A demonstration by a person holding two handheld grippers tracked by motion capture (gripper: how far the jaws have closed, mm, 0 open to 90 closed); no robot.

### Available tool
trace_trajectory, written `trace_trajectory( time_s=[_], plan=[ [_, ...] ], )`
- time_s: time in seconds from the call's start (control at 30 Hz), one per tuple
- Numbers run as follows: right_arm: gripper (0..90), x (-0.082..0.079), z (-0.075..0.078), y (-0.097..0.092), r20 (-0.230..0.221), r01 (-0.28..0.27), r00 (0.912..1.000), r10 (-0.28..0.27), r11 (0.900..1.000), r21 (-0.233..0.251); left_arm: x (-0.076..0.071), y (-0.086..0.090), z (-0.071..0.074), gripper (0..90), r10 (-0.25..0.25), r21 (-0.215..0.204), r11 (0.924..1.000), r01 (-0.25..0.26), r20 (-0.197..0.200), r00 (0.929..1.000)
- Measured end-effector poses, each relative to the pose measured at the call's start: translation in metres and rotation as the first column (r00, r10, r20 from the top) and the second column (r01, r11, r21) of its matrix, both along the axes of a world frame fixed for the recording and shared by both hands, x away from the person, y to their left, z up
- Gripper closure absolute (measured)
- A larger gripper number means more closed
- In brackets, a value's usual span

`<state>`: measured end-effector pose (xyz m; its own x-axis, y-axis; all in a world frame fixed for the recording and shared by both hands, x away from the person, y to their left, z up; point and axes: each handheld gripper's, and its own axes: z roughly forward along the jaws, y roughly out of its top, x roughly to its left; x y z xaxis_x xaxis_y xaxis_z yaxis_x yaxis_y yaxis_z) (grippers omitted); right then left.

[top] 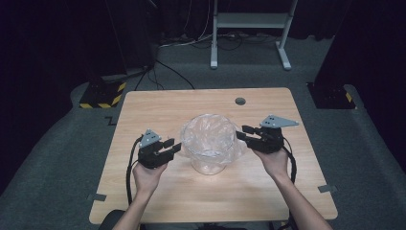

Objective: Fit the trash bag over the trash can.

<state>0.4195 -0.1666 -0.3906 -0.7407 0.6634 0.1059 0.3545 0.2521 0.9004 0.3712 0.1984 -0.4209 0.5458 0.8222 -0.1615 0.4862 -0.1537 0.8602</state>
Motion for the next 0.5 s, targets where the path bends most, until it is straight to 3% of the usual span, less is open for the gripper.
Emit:
trace_trajectory(
  time_s=[0.1, 0.17, 0.2, 0.23, 0.27, 0.33, 0.43, 0.5],
  plan=[
    [69.7, 0.004, -0.005, 0.007, -0.022, -0.019, 0.9996, 0.019, 0.9997, -0.013, 0.008, -0.003, -0.008, 64.2, -0.003, 0.022, 0.9998, 0.004, -0.039, 0.9992],
    [77.7, 0.003, -0.007, 0.007, -0.025, -0.038, 0.9989, 0.039, 0.9992, 0.007, 0.013, -0.003, -0.015, 65.8, 0.002, 0.034, 0.9994, 0.001, -0.086, 0.9963],
    [81.7, 0.003, -0.007, 0.007, -0.026, -0.045, 0.9987, 0.045, 0.9989, 0.015, 0.013, -0.003, -0.015, 66.6, 0.002, 0.034, 0.9994, 0.001, -0.086, 0.9963],
    [83.3, 0.001, -0.006, 0.007, -0.021, -0.048, 0.9986, 0.048, 0.9988, 0.011, 0.020, -0.002, -0.023, 66.9, 0.009, 0.058, 0.9983, 0.000, -0.140, 0.9902],
    [90.0, 0.000, -0.006, 0.007, -0.012, -0.047, 0.9988, 0.047, 0.9989, 0.008, 0.023, -0.001, -0.027, 67.2, 0.010, 0.063, 0.9980, 0.000, -0.162, 0.9867],
    [90.0, -0.002, -0.006, 0.006, -0.003, -0.048, 0.9989, 0.048, 0.9988, -0.005, 0.028, -0.001, -0.033, 67.3, 0.008, 0.074, 0.9973, 0.008, -0.207, 0.9783],
    [90.0, -0.003, -0.009, 0.006, -0.016, -0.043, 0.9990, 0.042, 0.9987, -0.029, 0.034, -0.003, -0.041, 67.0, 0.011, 0.094, 0.9954, 0.014, -0.258, 0.9661],
    [90.0, -0.003, -0.012, 0.005, -0.028, -0.038, 0.9989, 0.037, 0.9988, -0.031, 0.035, -0.004, -0.041, 65.2, 0.012, 0.095, 0.9954, 0.014, -0.266, 0.9638]
  ],
)
